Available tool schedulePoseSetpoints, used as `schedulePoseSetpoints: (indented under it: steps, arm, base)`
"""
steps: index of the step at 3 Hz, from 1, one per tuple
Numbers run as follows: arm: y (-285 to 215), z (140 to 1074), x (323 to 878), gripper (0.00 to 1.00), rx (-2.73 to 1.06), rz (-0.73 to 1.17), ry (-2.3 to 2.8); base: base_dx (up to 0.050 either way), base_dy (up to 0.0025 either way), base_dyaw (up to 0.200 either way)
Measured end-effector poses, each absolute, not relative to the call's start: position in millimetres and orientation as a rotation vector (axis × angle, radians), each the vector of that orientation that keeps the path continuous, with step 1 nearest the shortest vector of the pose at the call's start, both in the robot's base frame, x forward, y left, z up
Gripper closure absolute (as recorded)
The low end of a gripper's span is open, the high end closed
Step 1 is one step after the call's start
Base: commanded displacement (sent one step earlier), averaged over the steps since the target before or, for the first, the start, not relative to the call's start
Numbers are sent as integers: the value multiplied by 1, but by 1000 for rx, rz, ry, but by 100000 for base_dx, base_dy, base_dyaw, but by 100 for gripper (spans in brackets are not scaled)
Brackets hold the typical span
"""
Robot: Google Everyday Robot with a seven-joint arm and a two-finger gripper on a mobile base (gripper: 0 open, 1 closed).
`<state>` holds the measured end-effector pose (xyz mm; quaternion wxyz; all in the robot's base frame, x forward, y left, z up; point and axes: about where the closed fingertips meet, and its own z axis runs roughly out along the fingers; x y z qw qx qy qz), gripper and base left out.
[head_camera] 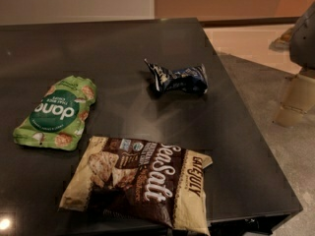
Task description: Move blue chip bag near brown chip bag
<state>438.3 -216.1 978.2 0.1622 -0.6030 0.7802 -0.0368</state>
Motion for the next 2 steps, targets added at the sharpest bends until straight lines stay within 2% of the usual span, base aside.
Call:
schedulePoseSetpoints:
  steps: [1, 2]
  arm:
    - [-216, 978, 438, 0, -1721, -105, 2226]
    - [-216, 979, 439, 0, -1723, -111, 2222]
  base:
    - [2, -4, 9937]
    - [0, 0, 0]
